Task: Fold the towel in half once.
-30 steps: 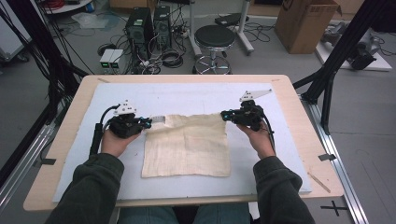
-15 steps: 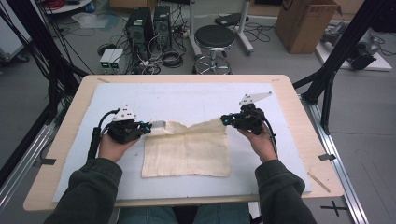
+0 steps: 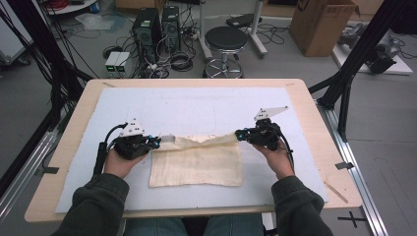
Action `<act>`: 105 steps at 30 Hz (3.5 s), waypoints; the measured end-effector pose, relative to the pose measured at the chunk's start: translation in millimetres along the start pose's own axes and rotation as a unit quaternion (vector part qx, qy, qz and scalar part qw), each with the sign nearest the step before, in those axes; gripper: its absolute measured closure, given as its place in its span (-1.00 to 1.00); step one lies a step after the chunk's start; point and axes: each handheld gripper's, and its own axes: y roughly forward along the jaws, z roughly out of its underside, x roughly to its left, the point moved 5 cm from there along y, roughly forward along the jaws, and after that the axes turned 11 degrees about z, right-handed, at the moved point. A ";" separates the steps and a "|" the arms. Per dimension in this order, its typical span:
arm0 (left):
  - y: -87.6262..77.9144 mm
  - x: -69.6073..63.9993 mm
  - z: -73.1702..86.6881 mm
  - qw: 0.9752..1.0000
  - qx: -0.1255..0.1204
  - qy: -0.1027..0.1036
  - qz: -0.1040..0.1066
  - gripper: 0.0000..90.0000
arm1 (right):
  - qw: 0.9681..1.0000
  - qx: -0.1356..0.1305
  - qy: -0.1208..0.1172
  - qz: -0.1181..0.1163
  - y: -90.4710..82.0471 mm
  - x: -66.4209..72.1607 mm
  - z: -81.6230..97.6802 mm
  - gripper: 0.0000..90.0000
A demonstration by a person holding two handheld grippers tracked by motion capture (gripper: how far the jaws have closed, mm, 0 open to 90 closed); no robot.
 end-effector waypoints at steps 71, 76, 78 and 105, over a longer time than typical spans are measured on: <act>-20.9 -56.5 50.9 0.997 0.042 0.055 0.040 0.86 | 0.997 0.028 -0.057 -0.031 -28.6 61.3 50.2 0.87; -24.3 -58.9 53.4 0.997 0.043 0.056 0.042 0.87 | 0.997 0.025 -0.060 -0.031 -30.4 62.8 52.4 0.87; -25.3 -60.1 54.4 0.997 0.043 0.056 0.042 0.87 | 0.997 0.027 -0.061 -0.032 -30.8 63.7 53.3 0.87; -35.7 -69.2 59.9 0.996 0.040 0.050 0.062 0.46 | 0.994 0.065 -0.068 -0.063 -30.5 74.2 75.9 0.67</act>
